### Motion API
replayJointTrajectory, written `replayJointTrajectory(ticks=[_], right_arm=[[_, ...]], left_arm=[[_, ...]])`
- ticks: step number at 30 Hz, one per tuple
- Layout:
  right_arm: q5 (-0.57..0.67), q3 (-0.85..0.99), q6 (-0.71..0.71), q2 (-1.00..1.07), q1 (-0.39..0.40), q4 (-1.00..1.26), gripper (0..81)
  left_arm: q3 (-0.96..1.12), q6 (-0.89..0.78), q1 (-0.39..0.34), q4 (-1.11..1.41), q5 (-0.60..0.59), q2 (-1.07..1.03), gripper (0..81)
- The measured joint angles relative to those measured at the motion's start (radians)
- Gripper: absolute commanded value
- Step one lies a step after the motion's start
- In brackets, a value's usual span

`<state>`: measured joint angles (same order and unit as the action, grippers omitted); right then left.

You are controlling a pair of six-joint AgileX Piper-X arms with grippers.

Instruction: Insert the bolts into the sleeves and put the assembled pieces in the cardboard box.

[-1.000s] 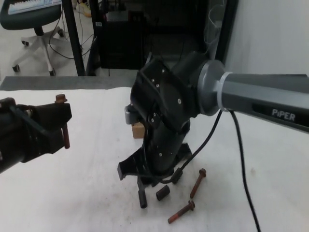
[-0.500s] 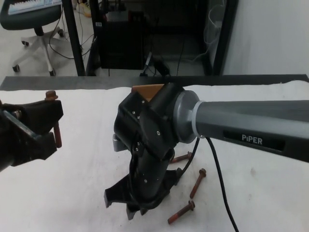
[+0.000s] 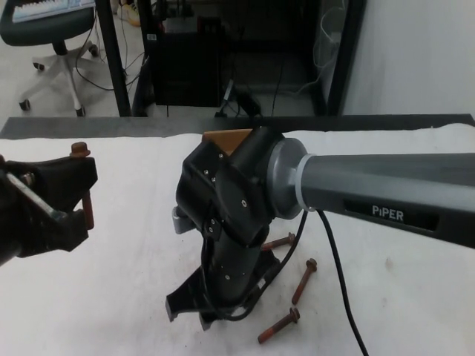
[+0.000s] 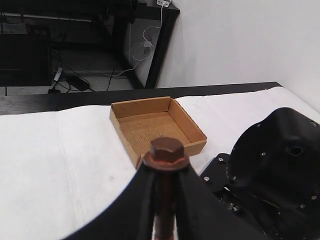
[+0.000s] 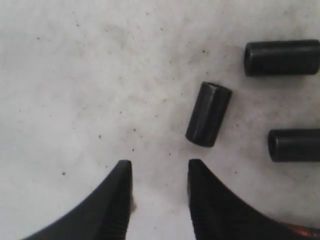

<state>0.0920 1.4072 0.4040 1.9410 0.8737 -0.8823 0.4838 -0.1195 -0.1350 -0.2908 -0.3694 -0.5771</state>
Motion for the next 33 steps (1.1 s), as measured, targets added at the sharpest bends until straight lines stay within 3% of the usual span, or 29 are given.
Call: replayJointTrajectory(ticks=[10,29,31,33], right_arm=[[-0.014,0.0,0.0,0.053,-0.058,0.0,35.7],[0.002,0.007,-0.01,0.094,-0.059,0.034,35.6],[0.004,0.01,-0.01,0.099,-0.059,0.034,32.9],[0.003,0.011,-0.012,0.101,-0.059,0.031,21.3]], left_arm=[[0.0,0.0,0.0,0.0,0.011,0.0,0.2],[0.0,0.038,0.0,0.0,0.031,0.0,0.2],[0.0,0.038,0.0,-0.002,0.031,0.0,0.2],[0.0,0.038,0.0,-0.008,0.031,0.0,0.2]])
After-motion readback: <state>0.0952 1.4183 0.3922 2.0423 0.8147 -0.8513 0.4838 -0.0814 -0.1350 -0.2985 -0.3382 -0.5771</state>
